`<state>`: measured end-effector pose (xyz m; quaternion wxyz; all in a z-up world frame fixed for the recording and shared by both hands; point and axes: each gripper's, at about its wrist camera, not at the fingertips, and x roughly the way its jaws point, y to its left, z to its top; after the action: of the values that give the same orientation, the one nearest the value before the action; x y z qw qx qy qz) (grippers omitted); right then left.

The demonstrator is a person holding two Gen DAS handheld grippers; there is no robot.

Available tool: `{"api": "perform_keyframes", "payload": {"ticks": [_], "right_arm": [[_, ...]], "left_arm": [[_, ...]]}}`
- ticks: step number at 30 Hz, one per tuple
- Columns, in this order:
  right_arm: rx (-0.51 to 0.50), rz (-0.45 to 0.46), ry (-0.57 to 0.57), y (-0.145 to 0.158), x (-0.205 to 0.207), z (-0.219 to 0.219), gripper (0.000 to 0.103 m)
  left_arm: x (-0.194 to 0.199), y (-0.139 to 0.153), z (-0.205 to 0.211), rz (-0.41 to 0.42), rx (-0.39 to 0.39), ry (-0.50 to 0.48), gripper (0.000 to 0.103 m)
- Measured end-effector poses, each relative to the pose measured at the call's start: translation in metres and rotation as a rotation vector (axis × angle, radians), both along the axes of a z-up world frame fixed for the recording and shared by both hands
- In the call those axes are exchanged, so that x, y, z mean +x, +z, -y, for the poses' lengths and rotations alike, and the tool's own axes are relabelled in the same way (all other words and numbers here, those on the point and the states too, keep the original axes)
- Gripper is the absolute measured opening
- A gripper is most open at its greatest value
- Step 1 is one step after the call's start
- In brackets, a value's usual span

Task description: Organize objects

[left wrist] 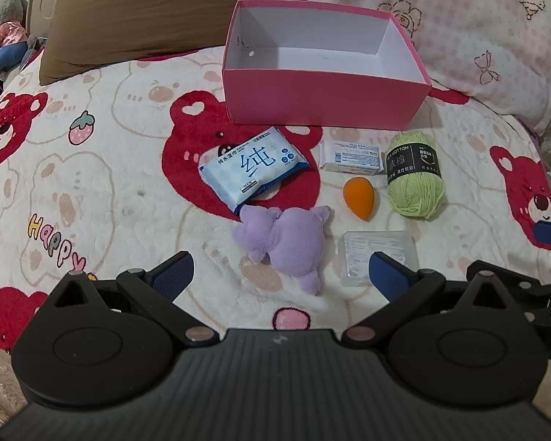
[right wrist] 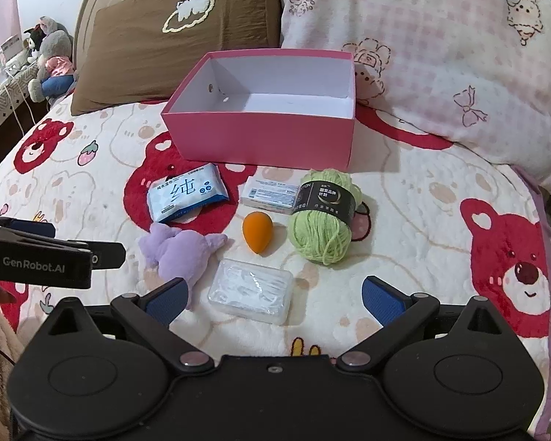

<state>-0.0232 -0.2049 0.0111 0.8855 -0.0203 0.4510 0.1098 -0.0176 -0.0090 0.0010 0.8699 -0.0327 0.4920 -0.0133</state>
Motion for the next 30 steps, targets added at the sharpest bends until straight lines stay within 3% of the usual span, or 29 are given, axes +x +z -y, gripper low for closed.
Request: {"api": "perform_keyframes", "payload": {"ticks": [4,9,13,18,24,30], "right_arm": [[-0.023,0.026,0.04,0.008,0.004,-0.005,0.102],[-0.059,0.073,0.167,0.025,0.002,-0.009,0.102],[-0.094,0.125,0.164,0.033,0.008,-0.005,0.101],[-0.061,0.146,0.15,0.03,0.02,0.002,0.101],[0.026,0.243,0.165,0.018,0.023,0.011,0.101],[0.026,0.214,0.222,0.001,0.033,0.009,0.101]], "left_arm": [[0.004,0.004,0.0,0.005,0.006,-0.013,0.103],[0.017,0.019,0.0,0.013,-0.002,-0.042,0.103],[0.033,0.025,0.004,-0.012,-0.035,-0.072,0.103],[0.056,0.023,0.015,-0.048,-0.103,-0.086,0.102],[0.089,0.011,0.031,-0.087,-0.082,-0.087,0.101],[0.116,0.0,0.044,-0.107,-0.125,-0.122,0.099]]}}
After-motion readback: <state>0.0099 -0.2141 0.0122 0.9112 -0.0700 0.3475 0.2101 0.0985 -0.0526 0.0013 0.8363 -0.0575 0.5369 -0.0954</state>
